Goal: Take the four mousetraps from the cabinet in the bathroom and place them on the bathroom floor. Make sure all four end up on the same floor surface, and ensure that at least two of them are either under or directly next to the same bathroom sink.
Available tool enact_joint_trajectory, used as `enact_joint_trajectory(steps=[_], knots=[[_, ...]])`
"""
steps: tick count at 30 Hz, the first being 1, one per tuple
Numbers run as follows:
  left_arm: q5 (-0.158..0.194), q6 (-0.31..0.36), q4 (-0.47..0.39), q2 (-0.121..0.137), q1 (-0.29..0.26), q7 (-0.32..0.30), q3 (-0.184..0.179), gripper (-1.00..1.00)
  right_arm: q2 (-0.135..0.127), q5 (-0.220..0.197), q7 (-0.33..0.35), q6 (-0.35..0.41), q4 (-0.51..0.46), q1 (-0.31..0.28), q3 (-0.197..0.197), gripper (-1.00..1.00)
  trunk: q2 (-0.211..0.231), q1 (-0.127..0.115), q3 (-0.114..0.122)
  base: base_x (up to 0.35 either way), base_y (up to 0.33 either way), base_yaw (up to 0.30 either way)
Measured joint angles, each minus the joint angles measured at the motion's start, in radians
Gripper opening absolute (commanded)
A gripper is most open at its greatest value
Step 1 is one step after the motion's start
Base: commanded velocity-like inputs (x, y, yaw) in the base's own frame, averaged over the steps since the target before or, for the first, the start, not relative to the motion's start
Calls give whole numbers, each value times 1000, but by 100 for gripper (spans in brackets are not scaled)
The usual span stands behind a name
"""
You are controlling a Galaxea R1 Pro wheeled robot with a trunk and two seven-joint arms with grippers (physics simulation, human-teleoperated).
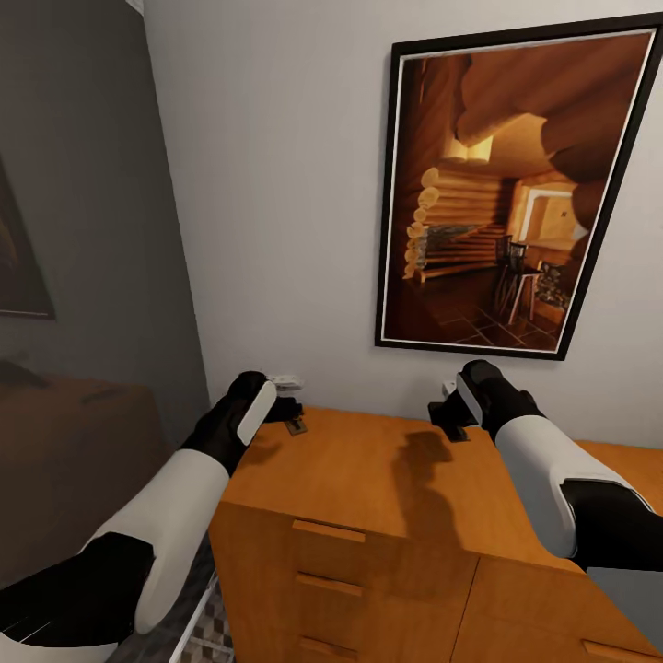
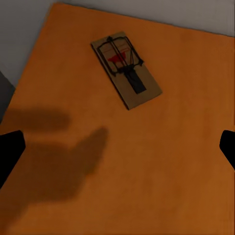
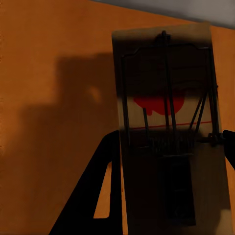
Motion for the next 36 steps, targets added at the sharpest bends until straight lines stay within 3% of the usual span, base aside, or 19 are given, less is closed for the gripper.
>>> enact_joint_trajectory(steps=[4,9,30,36], knots=[[3,-39,19,-3,0,83,2,100,2,0,0,0,0,0,0,-100,0,0,0,0,0,-1],[6,-51,15,-14,0,133,2,100,0,0,-1,0,0,0,0,-100,0,0,0,0,0,0],[4,-55,6,-14,0,140,4,100,2,0,1,0,0,0,0,-100,0,0,0,42,-29,0],[21,-55,7,-14,0,137,4,100,-3,-2,4,0,2,0,-1,-100,0,0,0,34,-21,0]])
